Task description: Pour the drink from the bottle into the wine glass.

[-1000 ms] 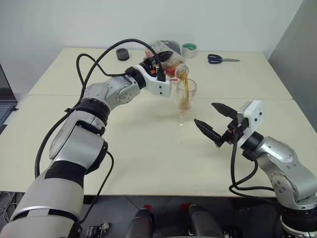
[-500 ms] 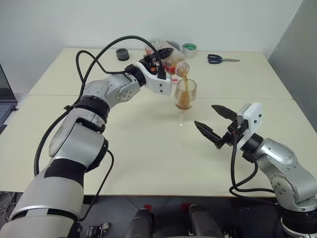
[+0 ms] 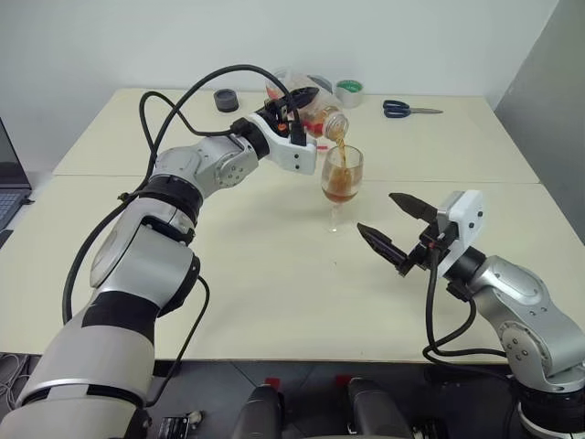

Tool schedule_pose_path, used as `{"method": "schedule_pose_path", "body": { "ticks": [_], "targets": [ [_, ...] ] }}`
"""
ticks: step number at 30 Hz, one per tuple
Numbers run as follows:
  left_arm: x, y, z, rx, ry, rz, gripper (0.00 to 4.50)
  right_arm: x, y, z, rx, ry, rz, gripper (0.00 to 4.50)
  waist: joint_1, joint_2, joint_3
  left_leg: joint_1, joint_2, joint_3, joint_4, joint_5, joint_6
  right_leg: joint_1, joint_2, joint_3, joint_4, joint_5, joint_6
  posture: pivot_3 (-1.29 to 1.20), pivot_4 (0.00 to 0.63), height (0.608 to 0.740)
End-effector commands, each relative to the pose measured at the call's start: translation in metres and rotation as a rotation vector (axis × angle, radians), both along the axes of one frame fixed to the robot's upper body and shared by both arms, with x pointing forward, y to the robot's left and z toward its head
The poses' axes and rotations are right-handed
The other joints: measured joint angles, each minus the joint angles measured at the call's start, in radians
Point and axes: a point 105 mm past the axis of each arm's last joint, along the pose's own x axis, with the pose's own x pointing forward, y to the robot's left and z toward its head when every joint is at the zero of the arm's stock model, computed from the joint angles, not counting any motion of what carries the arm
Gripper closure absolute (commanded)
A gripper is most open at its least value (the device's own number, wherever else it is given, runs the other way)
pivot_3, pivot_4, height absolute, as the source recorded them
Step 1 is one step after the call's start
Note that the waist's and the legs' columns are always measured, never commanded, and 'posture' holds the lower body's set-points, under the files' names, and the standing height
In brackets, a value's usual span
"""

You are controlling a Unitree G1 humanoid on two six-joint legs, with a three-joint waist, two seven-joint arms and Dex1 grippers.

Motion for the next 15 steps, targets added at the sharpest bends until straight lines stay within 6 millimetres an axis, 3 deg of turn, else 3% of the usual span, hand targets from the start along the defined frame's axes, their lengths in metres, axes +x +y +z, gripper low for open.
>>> {"method": "schedule_pose_path", "body": {
  "ticks": [1,15],
  "targets": [
    [-0.0034,-0.0044,0.0230,-0.027,-0.064,-0.018,2.71,-0.0067,0.0030,0.0116,0.006,-0.050,0.015,0.00,0.000,0.000,0.000,0.000,0.000,0.000,0.000,0.000,0.000,0.000,0.000,0.000,0.000,0.000,0.000,0.00,0.150,0.740],
    [-0.0023,-0.0042,0.0207,-0.032,-0.054,-0.013,2.71,-0.0077,0.0038,0.0114,0.005,-0.047,0.018,0.00,0.000,0.000,0.000,0.000,0.000,0.000,0.000,0.000,0.000,0.000,0.000,0.000,0.000,0.000,0.000,0.00,0.150,0.740]
  ]
}}
